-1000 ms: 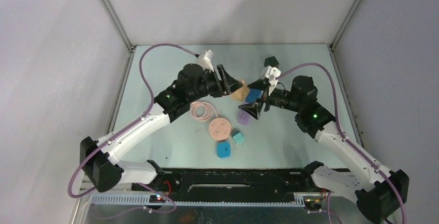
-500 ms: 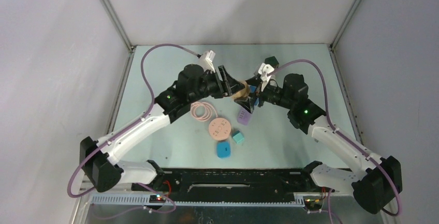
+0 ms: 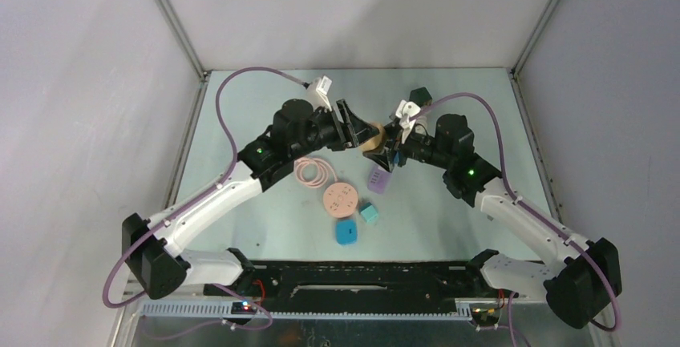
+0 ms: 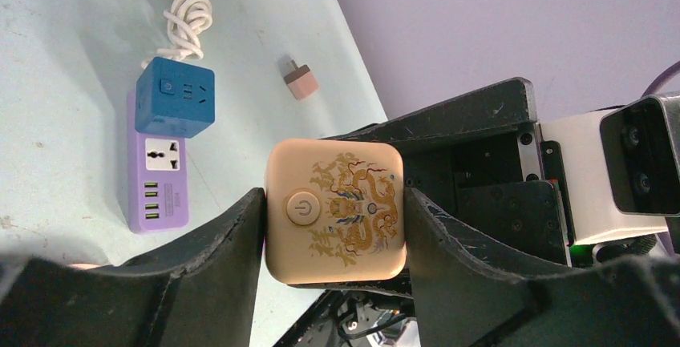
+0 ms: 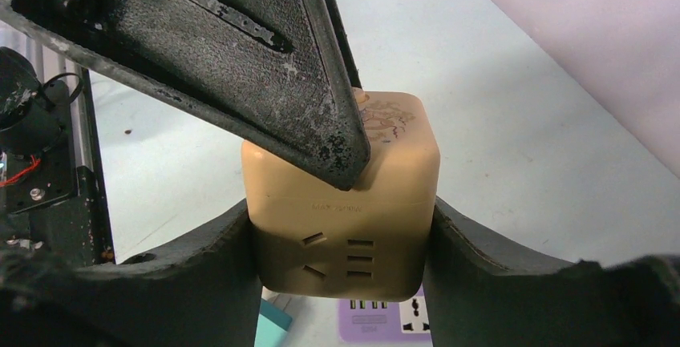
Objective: Insert the plug
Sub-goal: Move the socket to the center of the board.
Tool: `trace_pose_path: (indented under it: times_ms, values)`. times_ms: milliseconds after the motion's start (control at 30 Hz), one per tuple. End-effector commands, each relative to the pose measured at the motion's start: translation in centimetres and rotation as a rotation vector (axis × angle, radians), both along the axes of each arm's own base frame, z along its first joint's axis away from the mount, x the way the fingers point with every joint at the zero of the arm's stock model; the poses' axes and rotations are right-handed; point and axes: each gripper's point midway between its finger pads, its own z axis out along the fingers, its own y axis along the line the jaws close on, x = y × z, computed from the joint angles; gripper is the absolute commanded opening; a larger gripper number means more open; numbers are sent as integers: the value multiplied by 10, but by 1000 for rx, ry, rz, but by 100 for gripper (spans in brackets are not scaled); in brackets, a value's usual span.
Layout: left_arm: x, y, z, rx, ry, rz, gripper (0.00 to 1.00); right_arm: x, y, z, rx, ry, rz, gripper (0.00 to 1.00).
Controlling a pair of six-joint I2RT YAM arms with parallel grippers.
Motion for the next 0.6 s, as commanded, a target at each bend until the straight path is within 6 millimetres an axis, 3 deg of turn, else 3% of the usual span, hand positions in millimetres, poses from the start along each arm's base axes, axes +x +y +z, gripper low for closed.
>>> trace_pose_path:
  times_ms: [0, 67, 167, 233, 267, 433, 567]
  values:
    - [-8, 2, 32, -50, -88, -20, 1, 4, -3, 32, 48, -103, -20, 0]
    - [-7, 4, 32, -43, -99, -11, 20, 2, -4, 32, 45, -105, -7, 0]
    - [-4, 8, 36, -28, -127, 8, 70, -4, -6, 32, 32, -118, 21, 0]
    - [0, 15, 39, -5, -153, 37, 95, -12, -8, 31, 12, -139, 65, 0]
    - [1, 18, 42, 10, -179, 38, 99, -18, -9, 30, -2, -154, 96, 0]
    - [1, 38, 48, 104, -303, -14, 100, -50, -23, 23, -64, -210, 255, 0]
    - [-11, 51, 47, 143, -417, -138, 100, -74, -33, 23, -62, -224, 356, 0]
